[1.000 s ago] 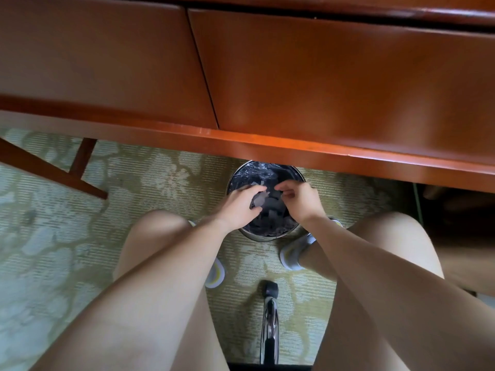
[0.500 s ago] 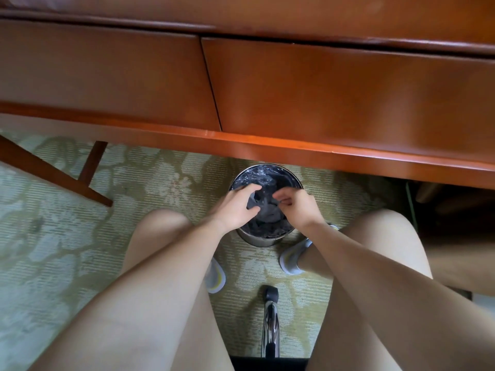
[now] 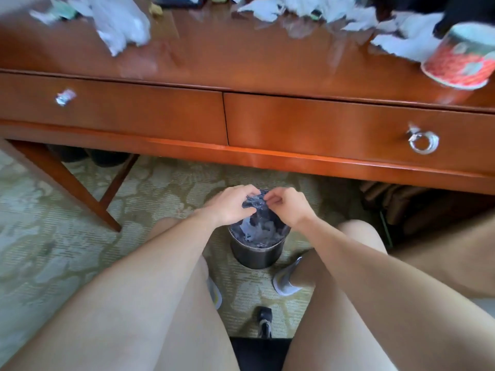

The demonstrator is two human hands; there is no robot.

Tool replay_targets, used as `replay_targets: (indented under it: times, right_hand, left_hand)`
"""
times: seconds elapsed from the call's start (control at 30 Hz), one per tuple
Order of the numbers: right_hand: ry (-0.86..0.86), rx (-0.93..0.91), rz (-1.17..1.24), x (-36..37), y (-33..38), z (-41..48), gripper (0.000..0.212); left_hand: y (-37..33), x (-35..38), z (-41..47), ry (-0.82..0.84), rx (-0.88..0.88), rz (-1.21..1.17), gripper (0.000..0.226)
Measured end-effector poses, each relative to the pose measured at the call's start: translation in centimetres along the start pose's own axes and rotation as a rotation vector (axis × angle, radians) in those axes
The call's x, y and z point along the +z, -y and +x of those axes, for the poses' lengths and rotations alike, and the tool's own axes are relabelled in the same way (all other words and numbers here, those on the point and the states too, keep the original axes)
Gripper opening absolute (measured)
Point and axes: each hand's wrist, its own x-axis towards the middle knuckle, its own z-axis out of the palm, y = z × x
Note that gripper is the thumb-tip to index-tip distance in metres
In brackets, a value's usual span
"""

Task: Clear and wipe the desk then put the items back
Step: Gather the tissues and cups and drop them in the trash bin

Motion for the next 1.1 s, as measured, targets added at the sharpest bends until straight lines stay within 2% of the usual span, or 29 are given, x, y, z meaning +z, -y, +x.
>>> replay_targets:
  times: [0.3, 0.43, 0.6, 0.7, 0.8, 0.93, 1.1]
  right_hand:
    - [-0.067, -0.141, -0.095, -9.1, 4.5, -6.0, 0.018]
    - [-0.152, -0.208, -0.115, -14.6, 6.7, -8.1, 0.017]
    - [-0.351, -0.280, -0.152, -21.6, 8.4, -9.3, 0.015]
    - [-0.524, -0.238, -0.151, -25.8, 8.2, -9.0, 0.019]
    - [-0.648, -0.127, -0.248, -29.2, 7.1, -7.8, 0.028]
    - [-0.649, 0.057, -0.345, -31.6, 5.8, -5.9, 0.052]
    - [-0.607, 0.158, -0.457, -33.1, 4.7, -3.3, 0.074]
  left_hand:
    - [-7.4, -7.2, -4.9, -0.079, 0.128, 0.034, 0.028]
    - [-11.8, -11.3, -5.9, -0.095, 0.208, 0.077, 0.015]
    - [-17.7, -15.5, -4.7, -0.156, 0.313, 0.064, 0.013]
    - [-20.5, -16.9, -2.6, -0.209, 0.367, 0.071, 0.011]
    - [-22.7, -17.4, 0.4, -0.262, 0.396, 0.101, 0.016]
    - [-24.9, -17.6, 4.5, -0.257, 0.425, 0.147, 0.030]
    - [-26.8, -17.6, 9.1, -0.228, 0.446, 0.241, 0.039]
